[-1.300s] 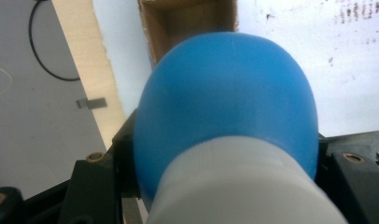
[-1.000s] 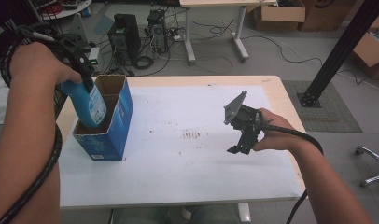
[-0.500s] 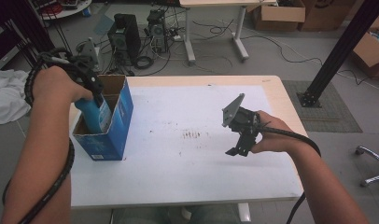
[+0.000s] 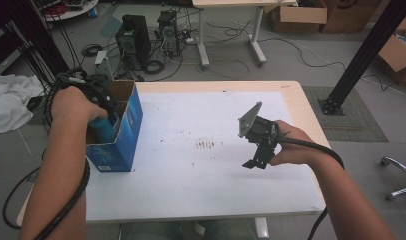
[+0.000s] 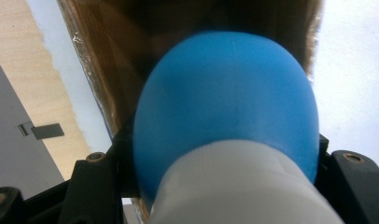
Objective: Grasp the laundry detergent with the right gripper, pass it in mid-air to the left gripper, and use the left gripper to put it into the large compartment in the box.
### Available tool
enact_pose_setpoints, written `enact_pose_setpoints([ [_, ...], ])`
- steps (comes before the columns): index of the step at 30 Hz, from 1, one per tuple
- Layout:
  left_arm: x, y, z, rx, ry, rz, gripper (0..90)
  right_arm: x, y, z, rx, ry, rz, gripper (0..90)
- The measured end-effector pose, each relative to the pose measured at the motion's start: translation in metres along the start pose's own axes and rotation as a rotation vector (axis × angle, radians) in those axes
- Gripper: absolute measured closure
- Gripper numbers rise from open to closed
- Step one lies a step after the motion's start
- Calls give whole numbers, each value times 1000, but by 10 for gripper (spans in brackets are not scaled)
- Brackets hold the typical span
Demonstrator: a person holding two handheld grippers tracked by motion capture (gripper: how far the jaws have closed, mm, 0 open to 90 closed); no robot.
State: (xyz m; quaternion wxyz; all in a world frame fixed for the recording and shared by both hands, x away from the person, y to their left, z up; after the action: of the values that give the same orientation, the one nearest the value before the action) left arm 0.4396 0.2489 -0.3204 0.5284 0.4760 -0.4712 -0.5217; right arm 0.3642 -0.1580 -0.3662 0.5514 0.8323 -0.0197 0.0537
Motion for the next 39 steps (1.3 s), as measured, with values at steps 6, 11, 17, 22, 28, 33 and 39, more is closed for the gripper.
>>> enact_pose_setpoints([
  [6, -1, -13, -2, -10, 1, -16, 388, 0, -3, 3, -3, -5, -3, 0],
  [11, -1, -21, -3, -16, -4, -35, 388, -1, -6, 3, -7, 0, -7, 0],
  [17, -2, -27, -4, -10, 3, -28, 388, -2, -5, 4, -5, 0, -4, 0],
  [22, -4, -37, -6, -6, -15, -67, 388, -4, -2, 2, 4, 4, 5, 0],
  [28, -6, -39, -5, 14, -19, -58, 389, -7, 0, 0, 24, 7, 8, 0],
  [33, -7, -39, -4, 23, -18, -48, 389, -7, -1, -1, 21, 5, 7, 0],
  [39, -6, -40, -3, 26, 8, -47, 387, -7, 2, -1, 14, 6, 12, 0],
])
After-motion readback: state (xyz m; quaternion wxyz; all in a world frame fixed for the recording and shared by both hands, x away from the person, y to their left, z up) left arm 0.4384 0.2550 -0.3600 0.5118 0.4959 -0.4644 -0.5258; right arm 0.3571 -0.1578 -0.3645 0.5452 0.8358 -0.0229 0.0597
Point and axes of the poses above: each handheld gripper's, and its own axes: y roughly backward along the jaws, z roughly out of its underside, x roughly to its right, the point moved 7 cm from there along -y, roughly forward along the jaws, and after that the axes turned 7 degrees about y, right-handed, at the moved point
